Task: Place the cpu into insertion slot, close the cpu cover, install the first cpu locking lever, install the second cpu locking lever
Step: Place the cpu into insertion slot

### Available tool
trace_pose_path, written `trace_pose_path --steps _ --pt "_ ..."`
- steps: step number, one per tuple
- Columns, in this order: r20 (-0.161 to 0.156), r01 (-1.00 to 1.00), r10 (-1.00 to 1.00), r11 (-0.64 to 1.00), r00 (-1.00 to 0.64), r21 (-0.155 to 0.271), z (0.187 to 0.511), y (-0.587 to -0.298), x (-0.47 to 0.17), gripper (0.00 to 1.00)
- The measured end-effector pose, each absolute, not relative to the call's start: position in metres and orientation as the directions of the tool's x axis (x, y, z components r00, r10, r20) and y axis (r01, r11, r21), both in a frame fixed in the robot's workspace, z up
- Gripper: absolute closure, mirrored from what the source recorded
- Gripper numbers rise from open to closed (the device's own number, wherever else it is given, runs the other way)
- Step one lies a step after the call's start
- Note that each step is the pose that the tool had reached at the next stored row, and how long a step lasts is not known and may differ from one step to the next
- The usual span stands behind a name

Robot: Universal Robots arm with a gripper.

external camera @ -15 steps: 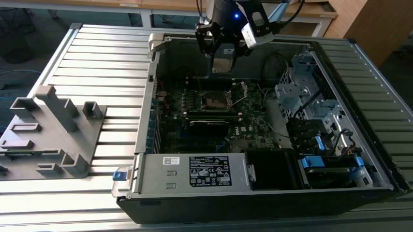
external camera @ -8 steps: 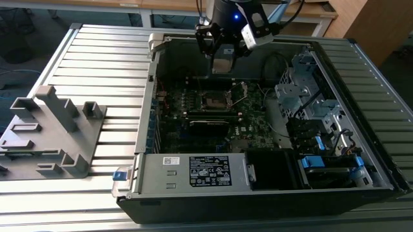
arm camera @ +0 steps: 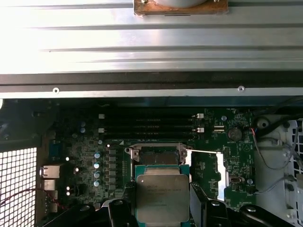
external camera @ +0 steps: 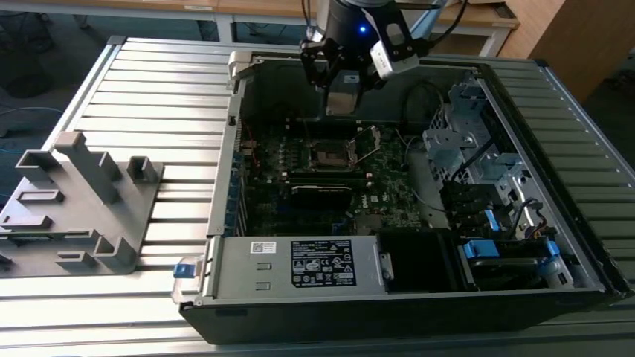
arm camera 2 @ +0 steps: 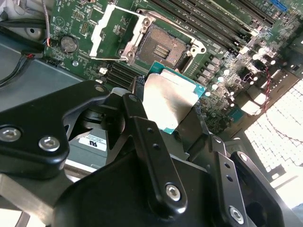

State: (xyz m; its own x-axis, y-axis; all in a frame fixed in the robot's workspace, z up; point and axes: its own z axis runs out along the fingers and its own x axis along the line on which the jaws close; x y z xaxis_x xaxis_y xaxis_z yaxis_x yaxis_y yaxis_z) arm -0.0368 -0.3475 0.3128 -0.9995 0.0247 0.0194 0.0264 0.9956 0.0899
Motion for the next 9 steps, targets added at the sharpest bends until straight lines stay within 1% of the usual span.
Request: trace_pose_path --steps 9 --pt "0.019 0.026 0.024 0.996 -1.0 0.09 0.3118 -0.3474 -0.0368 0.46"
